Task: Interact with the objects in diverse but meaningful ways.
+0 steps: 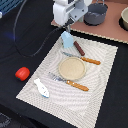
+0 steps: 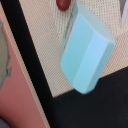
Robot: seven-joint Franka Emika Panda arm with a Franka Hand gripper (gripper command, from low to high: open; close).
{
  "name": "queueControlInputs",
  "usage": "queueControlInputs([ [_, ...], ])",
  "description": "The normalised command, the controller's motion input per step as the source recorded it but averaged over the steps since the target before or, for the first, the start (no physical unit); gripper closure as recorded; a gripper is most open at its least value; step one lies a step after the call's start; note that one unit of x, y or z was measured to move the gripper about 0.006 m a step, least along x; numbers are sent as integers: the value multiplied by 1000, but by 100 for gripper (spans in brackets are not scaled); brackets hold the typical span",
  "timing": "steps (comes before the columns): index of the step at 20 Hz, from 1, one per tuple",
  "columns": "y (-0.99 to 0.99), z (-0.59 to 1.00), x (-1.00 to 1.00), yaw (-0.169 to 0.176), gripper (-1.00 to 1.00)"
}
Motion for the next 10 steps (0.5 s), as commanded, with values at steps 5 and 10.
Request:
queueControlInputs([
  [5,-37,-94,389,-38,-100],
  [10,-4,-192,349,-9,-100],
])
